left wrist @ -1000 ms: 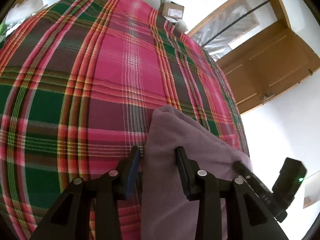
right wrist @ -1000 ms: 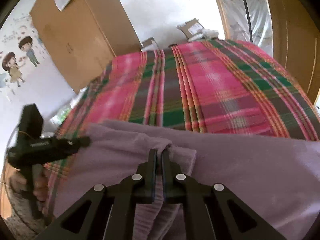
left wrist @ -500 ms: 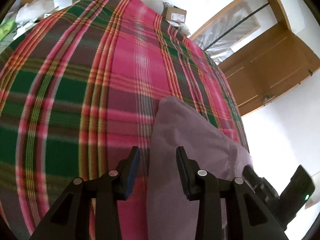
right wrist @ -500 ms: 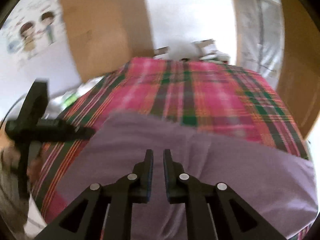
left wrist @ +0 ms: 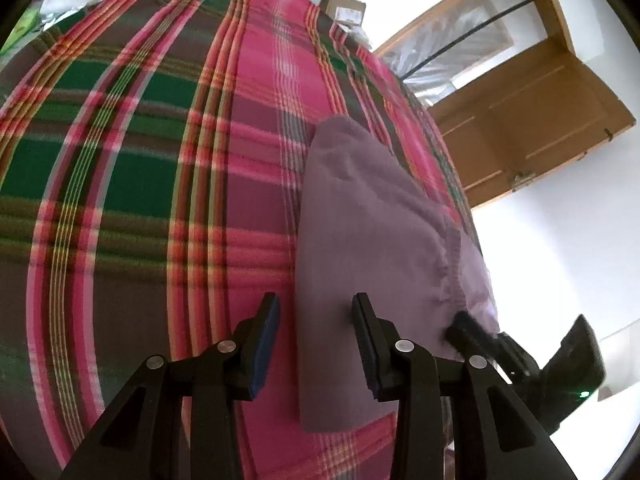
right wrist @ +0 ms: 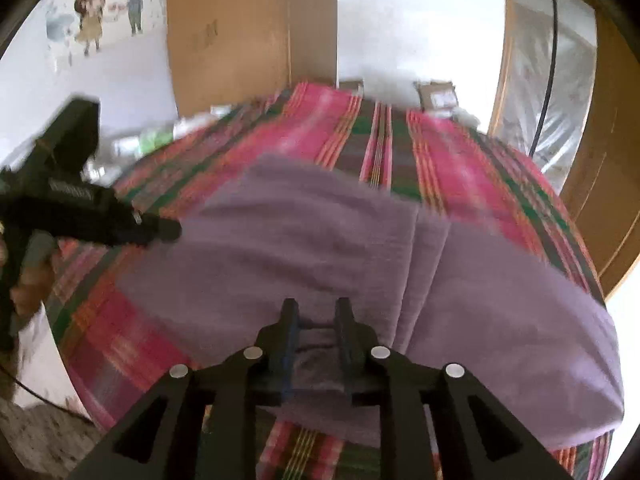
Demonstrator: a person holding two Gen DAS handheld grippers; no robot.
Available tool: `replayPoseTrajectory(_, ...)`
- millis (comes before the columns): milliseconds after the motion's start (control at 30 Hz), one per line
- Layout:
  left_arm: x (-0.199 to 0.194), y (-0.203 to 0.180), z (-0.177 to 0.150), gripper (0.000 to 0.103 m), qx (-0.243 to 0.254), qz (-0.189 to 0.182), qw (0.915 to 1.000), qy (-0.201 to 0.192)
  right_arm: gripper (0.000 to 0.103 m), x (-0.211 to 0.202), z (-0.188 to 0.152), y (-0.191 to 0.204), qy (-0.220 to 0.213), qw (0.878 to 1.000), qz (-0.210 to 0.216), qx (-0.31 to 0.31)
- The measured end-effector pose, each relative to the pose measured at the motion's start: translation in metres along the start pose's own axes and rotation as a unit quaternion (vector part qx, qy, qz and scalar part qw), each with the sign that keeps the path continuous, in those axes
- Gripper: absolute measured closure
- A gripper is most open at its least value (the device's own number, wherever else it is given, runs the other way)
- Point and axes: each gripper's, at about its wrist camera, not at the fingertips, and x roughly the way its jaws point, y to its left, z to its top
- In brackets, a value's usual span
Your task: Fold clothes
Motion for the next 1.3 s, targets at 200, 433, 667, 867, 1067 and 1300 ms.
replayPoseTrajectory(200,-0.011,0.000,-0.018,0.064,0.019,-0.004,0.9998,0.007,0.082,-0.012,-0.005,0.007,-0.013,1.000,-0.010,-0.005)
replayPoseTrajectory(433,-0.018,0.004,-0.030,0.064,0.018,-0.019,0.9996,0.007,0.080,-0.019,-0.016,0.013,-0.007,1.000,-0.019,-0.018)
replayPoseTrajectory(667,-0.020,0.015,-0.029,0.064,-0.012,-0.031,0.9994,0.007,0.064,-0.023,0.000,0.041,-0.034,0.998,0.049,-0.033)
replayPoseTrajectory(867,-0.016,0.021,-0.020,0.064,-0.037,-0.044,0.9983,0.013,0.040,0.001,0.009,0.082,-0.023,0.991,0.104,-0.076)
replayPoseTrajectory(1067,-0.007,0.022,-0.011,0.064,-0.055,-0.061,0.9962,0.027,0.039,0.021,0.014,0.115,-0.015,0.988,0.104,-0.111)
replayPoseTrajectory(1300,-0.002,0.019,-0.005,0.064,-0.053,-0.067,0.9956,0.037,0.041,0.033,0.013,0.120,-0.004,0.991,0.057,-0.118)
